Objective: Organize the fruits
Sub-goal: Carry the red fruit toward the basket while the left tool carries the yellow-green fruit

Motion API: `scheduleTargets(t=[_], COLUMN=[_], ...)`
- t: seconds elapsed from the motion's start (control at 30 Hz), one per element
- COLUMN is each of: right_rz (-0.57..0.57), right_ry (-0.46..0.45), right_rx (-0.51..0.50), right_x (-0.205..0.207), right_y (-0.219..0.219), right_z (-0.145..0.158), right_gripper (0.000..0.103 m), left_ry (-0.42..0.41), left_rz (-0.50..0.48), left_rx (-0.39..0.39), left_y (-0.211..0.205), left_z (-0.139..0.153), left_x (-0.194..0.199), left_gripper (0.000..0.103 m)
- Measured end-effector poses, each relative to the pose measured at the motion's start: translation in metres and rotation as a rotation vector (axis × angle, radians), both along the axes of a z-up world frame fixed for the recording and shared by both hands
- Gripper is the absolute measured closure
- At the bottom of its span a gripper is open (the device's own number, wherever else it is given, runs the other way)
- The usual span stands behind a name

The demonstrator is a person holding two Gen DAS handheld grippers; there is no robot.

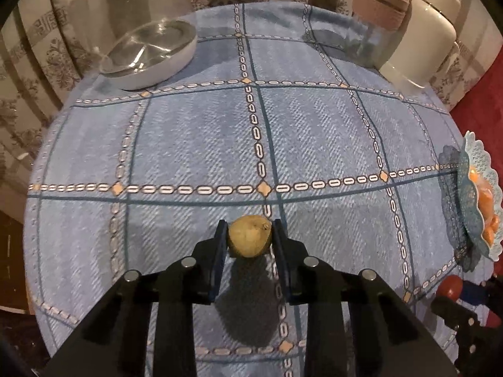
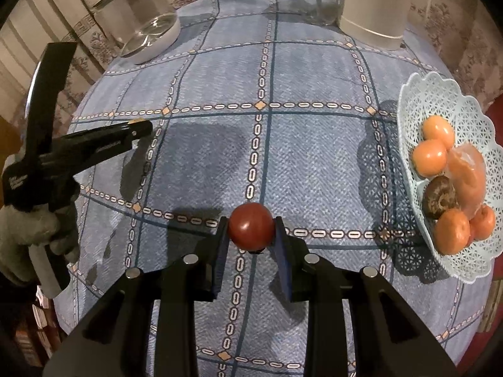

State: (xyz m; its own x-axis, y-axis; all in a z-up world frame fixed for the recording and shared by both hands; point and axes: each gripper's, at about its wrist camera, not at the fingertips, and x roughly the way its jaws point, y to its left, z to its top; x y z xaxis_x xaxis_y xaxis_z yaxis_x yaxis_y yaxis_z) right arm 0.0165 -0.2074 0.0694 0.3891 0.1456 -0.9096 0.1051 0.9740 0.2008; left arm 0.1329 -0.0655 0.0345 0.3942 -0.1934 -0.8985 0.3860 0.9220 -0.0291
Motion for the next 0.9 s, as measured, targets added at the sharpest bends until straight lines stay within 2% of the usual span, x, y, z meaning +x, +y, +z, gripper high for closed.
scheduleTargets(t=[0.53,0.77,0.9], right_rz=[0.058,0.054,0.041], right_ry=[-0.044,-0.074,-0.086], right_rx=[0.022,0.039,0.070], right_x=[-0.021,-0.043,-0.057], right_y=[-0.010,-0.031,-0.048], right_z=[0.018,0.030,0.034], right_gripper=[0.074,0.074,0.074], left_ry=[-0.067,-0.042,-0.043], left_rz=[0.054,0.103,0.129], left_rx=[0.011,-0.079,-0.097], left_y=[0.015,0.024,0.026], left_z=[0.050,0.069,0.079], left_x=[-0.053,-0.086,-0.104], left_gripper=[0.074,0.074,0.074])
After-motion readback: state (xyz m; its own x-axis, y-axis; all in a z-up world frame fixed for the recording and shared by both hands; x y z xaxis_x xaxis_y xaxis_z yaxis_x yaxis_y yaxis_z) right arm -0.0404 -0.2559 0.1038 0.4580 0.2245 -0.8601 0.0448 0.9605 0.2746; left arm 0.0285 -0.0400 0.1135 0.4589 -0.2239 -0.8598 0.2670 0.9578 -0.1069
